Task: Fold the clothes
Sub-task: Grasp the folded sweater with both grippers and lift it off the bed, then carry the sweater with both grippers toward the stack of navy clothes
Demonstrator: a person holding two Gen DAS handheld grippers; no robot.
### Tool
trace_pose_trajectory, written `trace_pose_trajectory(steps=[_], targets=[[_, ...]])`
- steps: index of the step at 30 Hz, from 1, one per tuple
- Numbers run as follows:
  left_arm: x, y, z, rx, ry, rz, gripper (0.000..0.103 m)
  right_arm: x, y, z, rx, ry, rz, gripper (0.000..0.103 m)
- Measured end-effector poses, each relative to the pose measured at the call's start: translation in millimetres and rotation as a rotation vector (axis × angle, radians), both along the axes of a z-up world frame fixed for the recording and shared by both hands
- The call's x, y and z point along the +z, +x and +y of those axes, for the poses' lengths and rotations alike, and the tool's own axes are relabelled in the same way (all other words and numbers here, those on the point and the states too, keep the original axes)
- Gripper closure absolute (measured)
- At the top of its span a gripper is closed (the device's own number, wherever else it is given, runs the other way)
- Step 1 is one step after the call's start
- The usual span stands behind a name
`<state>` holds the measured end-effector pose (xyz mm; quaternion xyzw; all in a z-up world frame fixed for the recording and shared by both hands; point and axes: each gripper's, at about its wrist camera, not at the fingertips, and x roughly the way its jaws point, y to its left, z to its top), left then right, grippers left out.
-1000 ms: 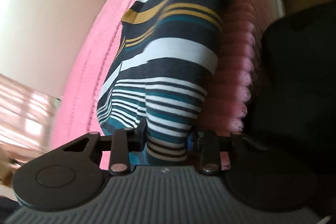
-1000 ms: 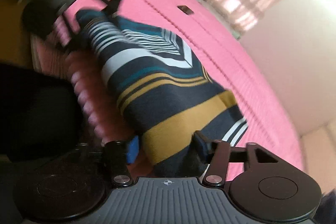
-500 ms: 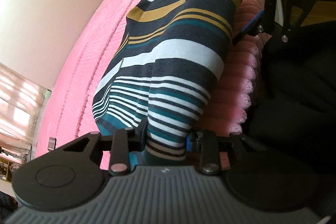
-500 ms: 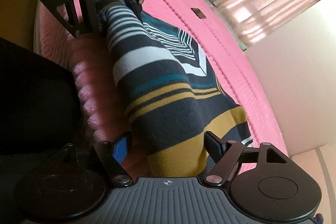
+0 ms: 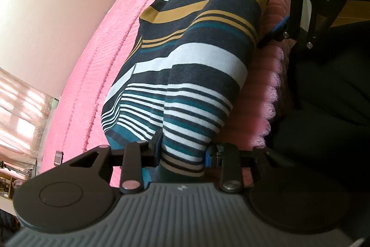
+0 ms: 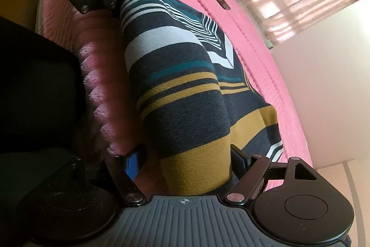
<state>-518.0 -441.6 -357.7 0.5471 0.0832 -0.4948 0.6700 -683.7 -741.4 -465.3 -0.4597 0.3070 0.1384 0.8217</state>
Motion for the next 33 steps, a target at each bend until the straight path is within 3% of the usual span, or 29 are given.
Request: trace_pose_trajectory(steps=[4,6,8,15,20,25,29,33], targets=[[-8,-6,2,0.001,-0.004,-0.055,0.071,1,4,-1,-0.006,0.003,0.004,0.026],[-13,-10,3,0.005,-0.008,-0.09,0.069,0,3,-1,-0.014,-0.006,-0.004,0.033],[-18,-14,4,0.008,-0.008,-0.132,0.068,1,1,-3,-0.019,-0.014,-0.015,0.048],[-30,-14,2,-0.007,0.032,-0.213,0.065,11,-4,-14,-0.001,0.04,-0.042,0.057],[-21,-5,-6,-0.019,0.077,-0.174,0.07,23,-4,-18,0.033,0.077,-0.036,0.059],[1,11,-13,-0.04,0.088,-0.088,0.075,48,10,-33,0.047,0.188,-0.015,0.062],[19,25,-25,-0.066,0.148,-0.012,0.076,67,31,-41,0.037,0.241,0.104,0.064],[54,39,-41,-0.067,0.221,0.069,0.077,99,49,-37,0.019,0.253,0.24,0.066]])
